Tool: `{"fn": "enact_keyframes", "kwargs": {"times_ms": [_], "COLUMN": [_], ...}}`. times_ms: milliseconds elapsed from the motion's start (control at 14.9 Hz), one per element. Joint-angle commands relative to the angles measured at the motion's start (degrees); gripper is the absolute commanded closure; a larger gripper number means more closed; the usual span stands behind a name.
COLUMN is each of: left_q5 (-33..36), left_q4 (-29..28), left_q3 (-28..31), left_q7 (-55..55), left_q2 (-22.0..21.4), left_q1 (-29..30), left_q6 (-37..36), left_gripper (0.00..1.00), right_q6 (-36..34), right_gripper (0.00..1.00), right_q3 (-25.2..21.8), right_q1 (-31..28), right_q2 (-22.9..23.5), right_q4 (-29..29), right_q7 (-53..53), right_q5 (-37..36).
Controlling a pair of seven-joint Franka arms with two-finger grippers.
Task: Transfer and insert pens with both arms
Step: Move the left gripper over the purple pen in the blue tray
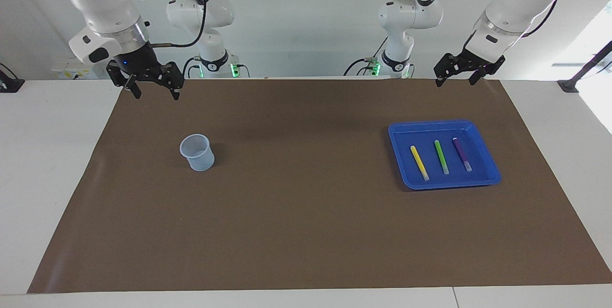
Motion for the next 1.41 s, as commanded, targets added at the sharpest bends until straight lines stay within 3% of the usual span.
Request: {"fn": "enact_keyframes", "kwargs": {"times_ms": [0, 402, 537, 805, 1006, 1341], "left_q5": [-2.5, -2.5, -2.5, -2.5, -2.3, -1.6], "left_q4": [-0.7, -1.5, -4.0, -8.2, -15.4, -20.0], "left_q3": [1.0, 1.2, 1.2, 1.3, 1.3, 1.5], "left_q7": [0.0, -0.4, 0.5, 11.0, 19.7, 27.3], "left_q2": [-0.9, -1.0, -1.9, -1.0, -0.4, 10.5], "left_q1": [-0.3, -0.1, 2.4, 7.8, 11.9, 14.8], "left_q6": [0.9, 2.6, 3.4, 7.2, 15.9, 30.9], "left_gripper": [0.0, 0.0, 0.0, 0.0, 0.0, 0.0], "right_q6": [0.7, 0.7, 0.7, 0.7, 0.7, 0.7], "right_gripper": [0.0, 0.0, 0.0, 0.0, 0.0, 0.0], "right_q3": [0.2, 0.2, 0.2, 0.2, 0.2, 0.2], "right_q1": [-0.5, -0.5, -0.5, -0.5, -0.5, -0.5], "right_q2": [-1.4, -1.4, -1.4, -1.4, -1.4, -1.4], "right_q4": [-1.6, -1.6, -1.6, -1.6, -1.6, -1.6], "right_q7": [-1.4, -1.4, -1.4, -1.4, -1.3, -1.4], "right_q5": [1.1, 1.1, 1.1, 1.1, 1.1, 1.1]}}
